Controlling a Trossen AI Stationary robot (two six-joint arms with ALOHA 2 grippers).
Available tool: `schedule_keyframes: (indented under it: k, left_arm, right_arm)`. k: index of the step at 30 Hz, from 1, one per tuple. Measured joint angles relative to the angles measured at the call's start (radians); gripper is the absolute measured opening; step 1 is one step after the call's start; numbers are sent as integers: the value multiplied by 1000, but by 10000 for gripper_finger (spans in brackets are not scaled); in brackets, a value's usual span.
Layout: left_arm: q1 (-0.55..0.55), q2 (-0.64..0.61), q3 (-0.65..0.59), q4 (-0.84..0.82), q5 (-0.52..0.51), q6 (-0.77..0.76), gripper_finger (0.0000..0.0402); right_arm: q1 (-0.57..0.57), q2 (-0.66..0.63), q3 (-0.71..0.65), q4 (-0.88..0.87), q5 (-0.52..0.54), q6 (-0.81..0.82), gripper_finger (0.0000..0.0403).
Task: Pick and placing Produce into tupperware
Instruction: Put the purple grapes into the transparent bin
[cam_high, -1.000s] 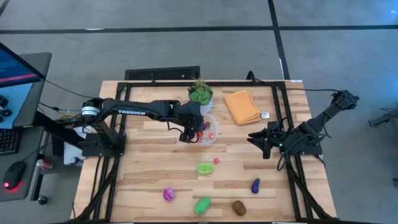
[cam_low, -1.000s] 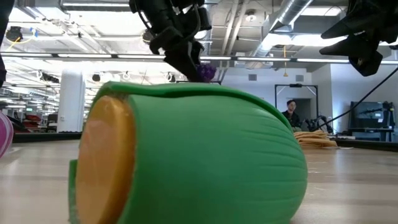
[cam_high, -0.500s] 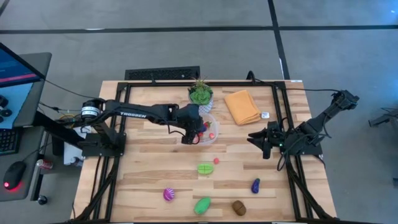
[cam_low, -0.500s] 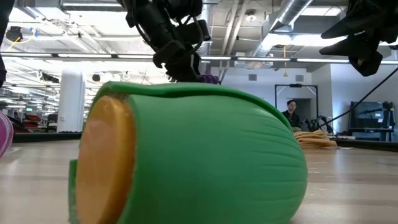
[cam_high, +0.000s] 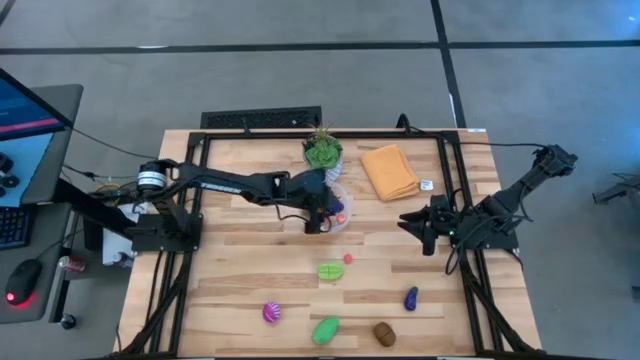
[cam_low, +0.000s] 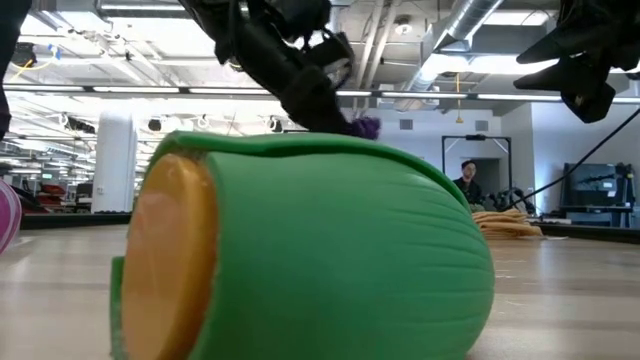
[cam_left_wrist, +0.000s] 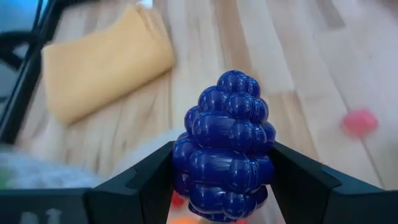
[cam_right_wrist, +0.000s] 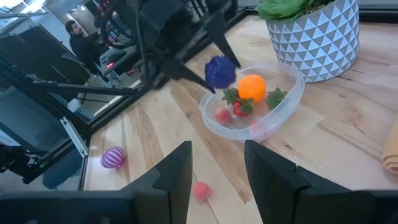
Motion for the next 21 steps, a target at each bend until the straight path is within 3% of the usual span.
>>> schedule_keyframes:
  k: [16, 21]
  left_arm:
    - [-17, 66, 0, 36, -3, -48, 222]
    - [-14, 66, 0, 37, -54, -83, 237]
  right_arm:
    - [0, 49, 0, 4, -1, 2, 169]
    - [0, 75, 0, 7, -1, 2, 169]
